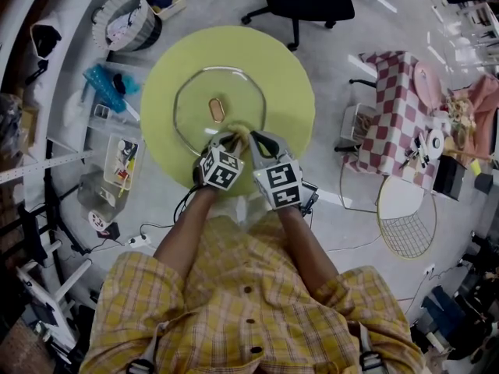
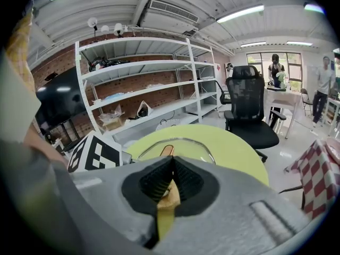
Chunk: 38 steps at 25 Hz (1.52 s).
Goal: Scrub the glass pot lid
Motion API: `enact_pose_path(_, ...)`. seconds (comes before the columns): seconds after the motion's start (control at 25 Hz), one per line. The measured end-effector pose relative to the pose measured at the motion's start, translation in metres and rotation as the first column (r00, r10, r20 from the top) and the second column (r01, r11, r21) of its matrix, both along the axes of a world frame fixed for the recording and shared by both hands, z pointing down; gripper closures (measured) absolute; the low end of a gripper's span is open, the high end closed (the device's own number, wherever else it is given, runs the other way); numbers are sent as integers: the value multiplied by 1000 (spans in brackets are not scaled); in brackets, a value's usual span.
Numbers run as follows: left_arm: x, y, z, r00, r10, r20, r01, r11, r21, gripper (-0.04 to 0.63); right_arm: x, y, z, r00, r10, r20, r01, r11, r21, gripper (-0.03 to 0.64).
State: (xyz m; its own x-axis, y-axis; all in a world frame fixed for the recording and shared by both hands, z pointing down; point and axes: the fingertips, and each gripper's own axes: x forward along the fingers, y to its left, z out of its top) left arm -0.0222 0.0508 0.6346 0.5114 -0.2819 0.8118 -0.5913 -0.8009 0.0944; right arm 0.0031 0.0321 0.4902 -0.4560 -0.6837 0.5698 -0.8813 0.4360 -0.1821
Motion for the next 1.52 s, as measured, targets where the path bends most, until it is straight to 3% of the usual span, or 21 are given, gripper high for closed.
enact_pose_path(0.6,-17,-38,-8,994,-105,19,103,991,88,554,2,-8,-1,1000,14,-3,-14,1000,5,620)
enact_pose_path(0.92,-15,-34,-8,980,-200,-14,200,978,62,554,5,-3,-1,1000,24,3,-24,1000,3,620)
enact_pose_path(1.52,14,29,9,997,-73,9,73,997,-11,554,10,11,-2,999,44,23,-44,999,5,620)
